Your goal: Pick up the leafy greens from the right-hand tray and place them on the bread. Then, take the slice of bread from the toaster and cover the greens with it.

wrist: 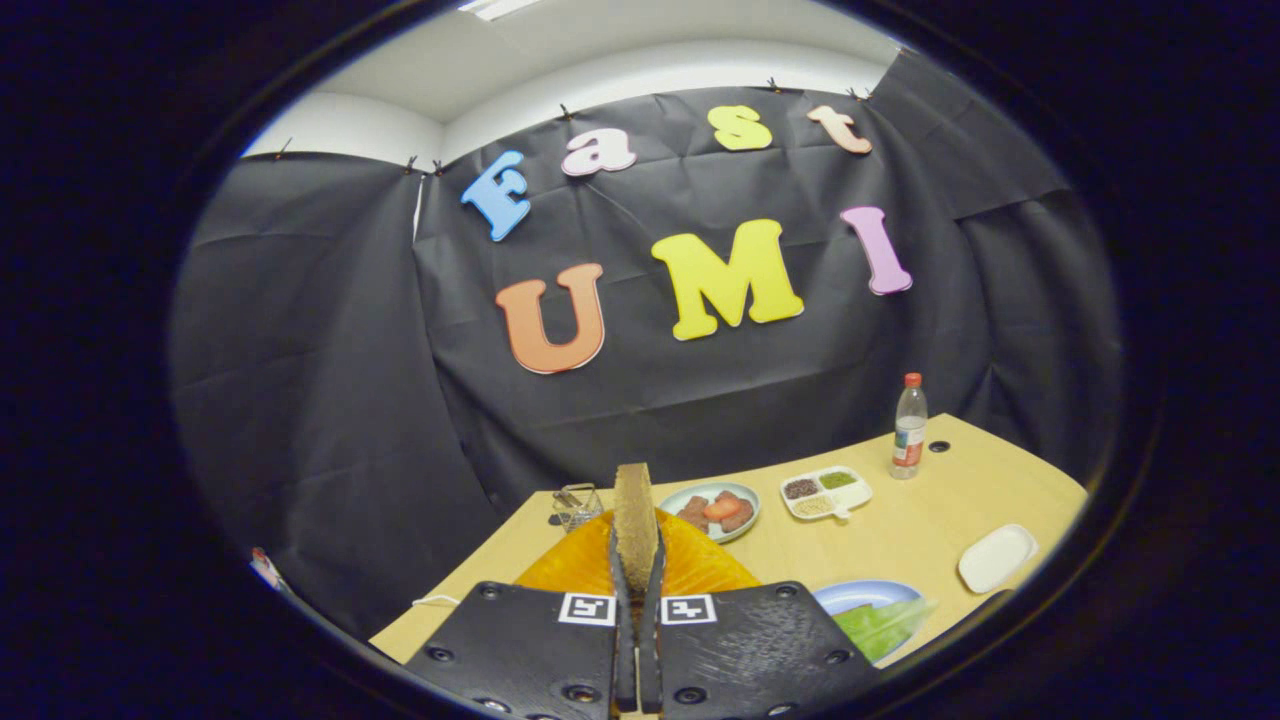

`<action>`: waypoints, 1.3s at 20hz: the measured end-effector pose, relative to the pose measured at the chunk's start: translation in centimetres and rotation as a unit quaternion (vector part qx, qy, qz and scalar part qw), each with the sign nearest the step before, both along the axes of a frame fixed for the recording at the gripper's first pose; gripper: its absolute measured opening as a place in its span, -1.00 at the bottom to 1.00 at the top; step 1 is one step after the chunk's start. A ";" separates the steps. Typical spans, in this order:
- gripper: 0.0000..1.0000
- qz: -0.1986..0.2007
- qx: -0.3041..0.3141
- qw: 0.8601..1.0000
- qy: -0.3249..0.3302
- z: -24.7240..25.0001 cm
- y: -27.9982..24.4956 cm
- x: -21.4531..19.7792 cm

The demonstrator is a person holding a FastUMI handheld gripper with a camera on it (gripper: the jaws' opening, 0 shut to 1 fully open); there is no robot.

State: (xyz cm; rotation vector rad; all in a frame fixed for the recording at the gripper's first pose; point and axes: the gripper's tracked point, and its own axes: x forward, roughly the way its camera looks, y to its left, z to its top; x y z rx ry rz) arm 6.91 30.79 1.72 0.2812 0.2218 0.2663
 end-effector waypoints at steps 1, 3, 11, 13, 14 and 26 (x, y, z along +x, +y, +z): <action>-0.96 -0.010 -0.002 1.000 -0.002 -0.3 -1.3 0.1; -0.96 -0.021 -0.008 1.000 -0.003 -1.5 -3.4 0.2; -0.96 -0.048 0.015 0.998 0.037 -8.7 -8.6 0.9; -0.96 -0.043 0.018 0.997 0.055 -10.9 -8.3 0.9; -0.96 -0.043 0.022 0.997 0.061 -12.0 -8.3 0.9; -0.80 -0.062 0.093 0.986 0.124 -20.5 -12.5 1.9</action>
